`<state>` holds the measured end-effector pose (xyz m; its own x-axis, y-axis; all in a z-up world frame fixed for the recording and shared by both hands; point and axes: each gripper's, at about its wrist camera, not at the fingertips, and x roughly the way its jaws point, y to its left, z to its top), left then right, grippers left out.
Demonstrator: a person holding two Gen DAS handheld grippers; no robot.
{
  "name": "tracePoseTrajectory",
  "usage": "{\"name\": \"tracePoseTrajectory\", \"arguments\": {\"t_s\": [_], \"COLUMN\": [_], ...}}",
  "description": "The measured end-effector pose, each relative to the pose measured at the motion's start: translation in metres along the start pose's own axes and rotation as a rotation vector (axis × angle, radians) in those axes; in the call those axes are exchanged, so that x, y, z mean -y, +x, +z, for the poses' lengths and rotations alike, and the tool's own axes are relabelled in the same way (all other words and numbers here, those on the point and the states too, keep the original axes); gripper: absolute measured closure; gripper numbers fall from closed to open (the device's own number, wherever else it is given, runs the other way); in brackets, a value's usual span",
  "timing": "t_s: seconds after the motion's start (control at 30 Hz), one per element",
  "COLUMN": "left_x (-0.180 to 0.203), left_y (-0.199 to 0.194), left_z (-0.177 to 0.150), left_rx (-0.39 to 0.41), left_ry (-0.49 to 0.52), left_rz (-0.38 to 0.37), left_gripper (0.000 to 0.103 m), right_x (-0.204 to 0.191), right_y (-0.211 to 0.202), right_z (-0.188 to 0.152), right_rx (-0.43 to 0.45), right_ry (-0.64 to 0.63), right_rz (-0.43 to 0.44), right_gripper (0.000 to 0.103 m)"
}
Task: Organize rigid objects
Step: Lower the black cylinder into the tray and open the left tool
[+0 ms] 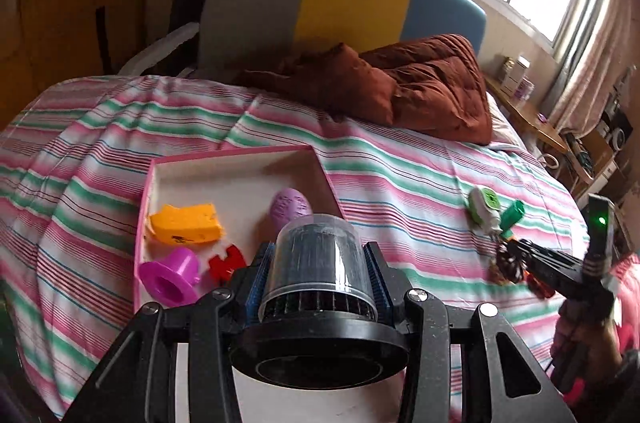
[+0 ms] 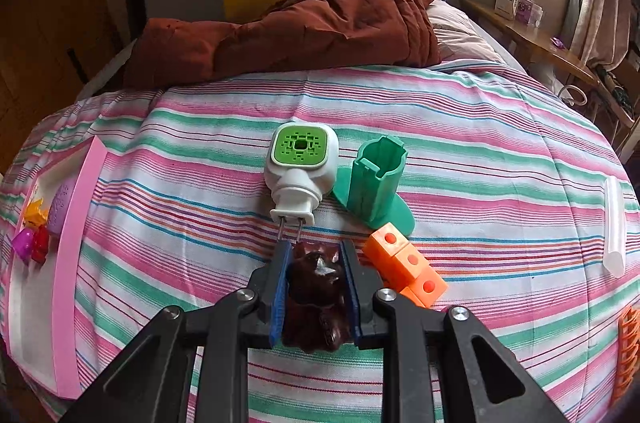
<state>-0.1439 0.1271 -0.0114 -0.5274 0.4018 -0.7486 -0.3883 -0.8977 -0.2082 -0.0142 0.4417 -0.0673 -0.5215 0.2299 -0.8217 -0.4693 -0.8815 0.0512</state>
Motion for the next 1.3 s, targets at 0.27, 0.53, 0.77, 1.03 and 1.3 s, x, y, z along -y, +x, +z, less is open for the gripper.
{"name": "tracePoseTrajectory", "arguments": {"t_s": [0.27, 0.53, 0.77, 1.03, 1.3], "left_x": [-0.042, -0.047, -0.055, -0.047, -0.006], "left_y": [0.048, 0.088, 0.088, 0.029, -0.027], "left_z": [0.024, 0.037, 0.03, 0.021, -0.034], "left_rx": [-0.084, -0.105, -0.11, 0.003, 0.082], "left_ry": [-0.106, -0.13, -0.153, -0.103, 0.023], "left_rz": [0.021, 0.036, 0.042, 0.083, 0.152], "left_gripper": [0.058, 0.057, 0.048, 0.041, 0.04], "right_x": [0.0, 0.0, -0.001, -0.003, -0.005], "right_y": [-0.001, 0.0, 0.0, 0.0, -0.001], "right_z": [0.0, 0.0, 0.0, -0.001, -0.001], "right_rx": [-0.002, 0.0, -0.001, 0.001, 0.009], "right_ry": [0.0, -0.006, -0.006, -0.02, -0.027], "right_rz": [-0.001, -0.003, -0.002, -0.014, -0.023], "right_gripper": [0.08, 0.08, 0.08, 0.08, 0.08]}}
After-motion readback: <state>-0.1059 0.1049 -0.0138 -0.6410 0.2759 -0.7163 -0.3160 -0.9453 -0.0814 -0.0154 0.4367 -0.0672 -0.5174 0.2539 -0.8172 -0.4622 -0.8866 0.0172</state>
